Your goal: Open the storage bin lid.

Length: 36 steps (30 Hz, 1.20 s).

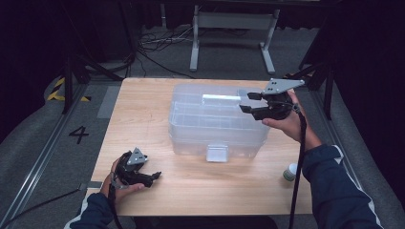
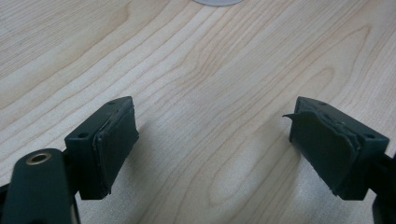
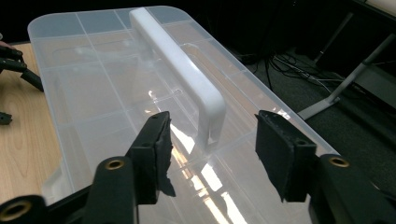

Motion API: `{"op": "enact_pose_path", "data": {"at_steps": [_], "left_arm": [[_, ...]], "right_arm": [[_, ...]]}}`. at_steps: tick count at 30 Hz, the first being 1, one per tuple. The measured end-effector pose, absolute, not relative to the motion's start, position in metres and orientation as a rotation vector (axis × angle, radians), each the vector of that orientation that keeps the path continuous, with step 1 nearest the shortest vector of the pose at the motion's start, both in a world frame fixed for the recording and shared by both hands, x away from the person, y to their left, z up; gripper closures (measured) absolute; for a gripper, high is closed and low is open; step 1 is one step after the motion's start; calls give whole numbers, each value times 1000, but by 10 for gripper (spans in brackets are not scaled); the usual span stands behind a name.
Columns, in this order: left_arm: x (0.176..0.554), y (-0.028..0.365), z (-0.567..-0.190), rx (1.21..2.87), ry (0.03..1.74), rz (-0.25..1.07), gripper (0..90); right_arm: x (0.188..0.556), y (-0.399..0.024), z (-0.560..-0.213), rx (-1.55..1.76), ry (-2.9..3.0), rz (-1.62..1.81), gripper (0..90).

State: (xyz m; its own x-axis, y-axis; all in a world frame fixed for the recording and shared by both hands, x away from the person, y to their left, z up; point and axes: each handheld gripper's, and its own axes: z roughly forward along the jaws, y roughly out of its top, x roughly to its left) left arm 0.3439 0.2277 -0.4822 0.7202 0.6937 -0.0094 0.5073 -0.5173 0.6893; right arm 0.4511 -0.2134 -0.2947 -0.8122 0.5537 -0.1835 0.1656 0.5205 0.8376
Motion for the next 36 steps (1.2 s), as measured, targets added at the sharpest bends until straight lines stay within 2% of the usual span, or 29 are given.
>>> {"op": "enact_pose_path", "data": {"at_steps": [24,36], "left_arm": [[343,228,-482,2233,907,355,158],[343,228,-482,2232,905,352,158]], "right_arm": [[469,-188,-300,560,2415,1087,722],[471,-185,-301,580,2398,1083,743]]}}
